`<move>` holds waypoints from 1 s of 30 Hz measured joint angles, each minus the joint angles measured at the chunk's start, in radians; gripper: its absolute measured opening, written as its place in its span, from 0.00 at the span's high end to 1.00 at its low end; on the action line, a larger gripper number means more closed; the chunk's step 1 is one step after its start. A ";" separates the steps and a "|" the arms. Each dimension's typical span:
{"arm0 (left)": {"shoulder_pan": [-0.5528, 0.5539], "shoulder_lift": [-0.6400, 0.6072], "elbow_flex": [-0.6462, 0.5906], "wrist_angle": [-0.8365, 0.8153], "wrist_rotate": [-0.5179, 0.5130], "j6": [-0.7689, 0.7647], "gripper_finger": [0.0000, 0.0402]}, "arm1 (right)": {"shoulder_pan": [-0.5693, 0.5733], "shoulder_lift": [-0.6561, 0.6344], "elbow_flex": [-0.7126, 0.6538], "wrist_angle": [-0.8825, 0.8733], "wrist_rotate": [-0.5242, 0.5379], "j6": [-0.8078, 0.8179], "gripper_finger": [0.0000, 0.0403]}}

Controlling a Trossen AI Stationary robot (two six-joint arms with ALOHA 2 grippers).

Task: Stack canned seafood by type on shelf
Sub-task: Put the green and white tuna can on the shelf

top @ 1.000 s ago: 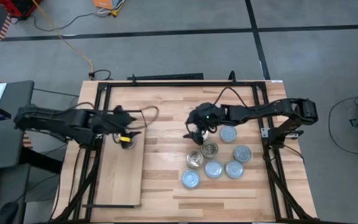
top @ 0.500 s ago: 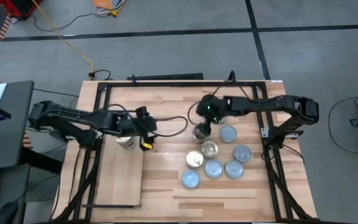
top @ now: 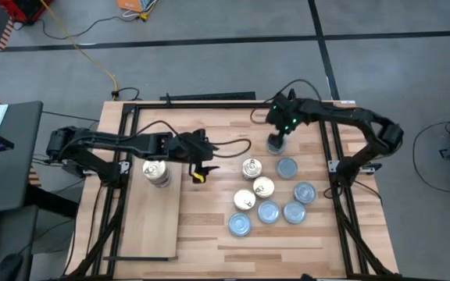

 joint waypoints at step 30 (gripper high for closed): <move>0.031 -0.001 -0.011 0.083 -0.015 0.104 0.28 | -0.172 0.000 -0.143 0.026 0.049 0.010 0.36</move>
